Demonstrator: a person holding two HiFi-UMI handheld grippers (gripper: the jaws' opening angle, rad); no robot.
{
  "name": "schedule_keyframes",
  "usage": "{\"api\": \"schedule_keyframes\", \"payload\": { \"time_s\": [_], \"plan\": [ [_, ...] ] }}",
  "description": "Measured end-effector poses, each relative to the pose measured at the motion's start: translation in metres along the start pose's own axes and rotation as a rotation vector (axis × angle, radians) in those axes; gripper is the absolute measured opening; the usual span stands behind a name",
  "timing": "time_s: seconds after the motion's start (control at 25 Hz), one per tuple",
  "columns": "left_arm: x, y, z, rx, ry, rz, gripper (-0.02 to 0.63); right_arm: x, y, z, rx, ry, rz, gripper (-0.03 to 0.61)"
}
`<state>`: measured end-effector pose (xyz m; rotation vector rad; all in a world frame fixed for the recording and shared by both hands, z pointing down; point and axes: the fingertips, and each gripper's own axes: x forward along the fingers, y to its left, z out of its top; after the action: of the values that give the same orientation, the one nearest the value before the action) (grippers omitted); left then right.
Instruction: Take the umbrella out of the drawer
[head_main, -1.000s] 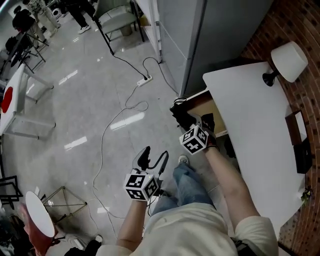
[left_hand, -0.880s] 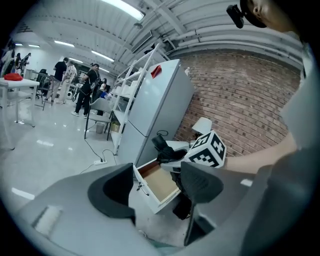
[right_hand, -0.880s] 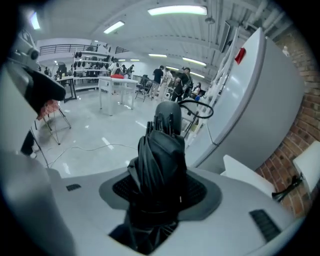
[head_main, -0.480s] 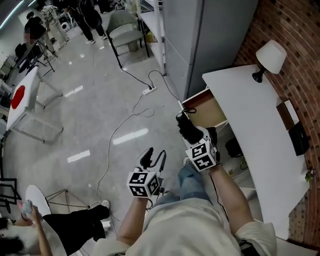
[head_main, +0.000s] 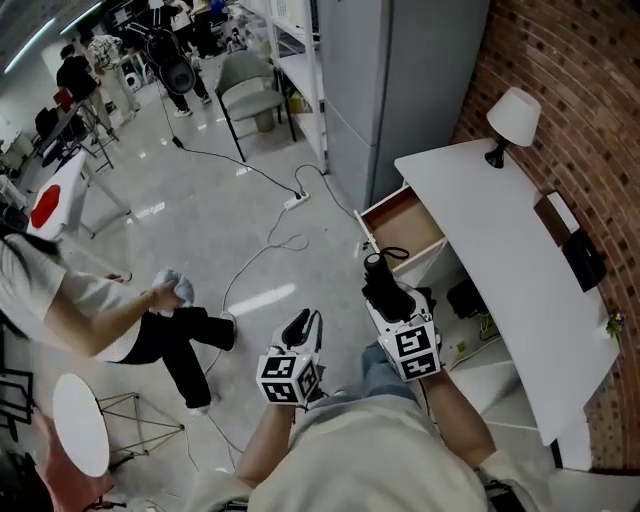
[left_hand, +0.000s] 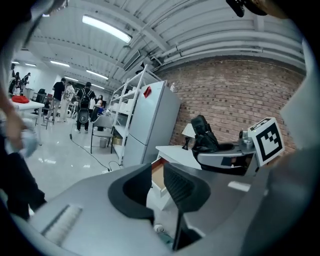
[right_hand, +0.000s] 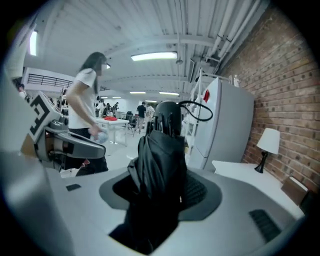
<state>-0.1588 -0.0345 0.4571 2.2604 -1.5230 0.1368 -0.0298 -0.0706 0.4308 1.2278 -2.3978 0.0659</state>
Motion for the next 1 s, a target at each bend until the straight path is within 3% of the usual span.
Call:
{"api": "schedule_keyframes", "payload": {
  "time_s": [0.2,0.44,1.0],
  "plan": [
    [-0.022,-0.009,0.006,-0.004,-0.025,-0.020,0.052,-0.035,0.016,0.007,0.052,-0.043,-0.010,0.225],
    [-0.032,-0.020,0.008,0.026,-0.043,-0.047,0.011,-0.056,0.025,0.006,0.046,-0.054,-0.036,0.225],
    [-0.023,-0.032,0.008,0.039,-0.034,-0.059,0.011,-0.068,0.004,0.012,0.055,-0.111,-0.078,0.224]
  ]
}}
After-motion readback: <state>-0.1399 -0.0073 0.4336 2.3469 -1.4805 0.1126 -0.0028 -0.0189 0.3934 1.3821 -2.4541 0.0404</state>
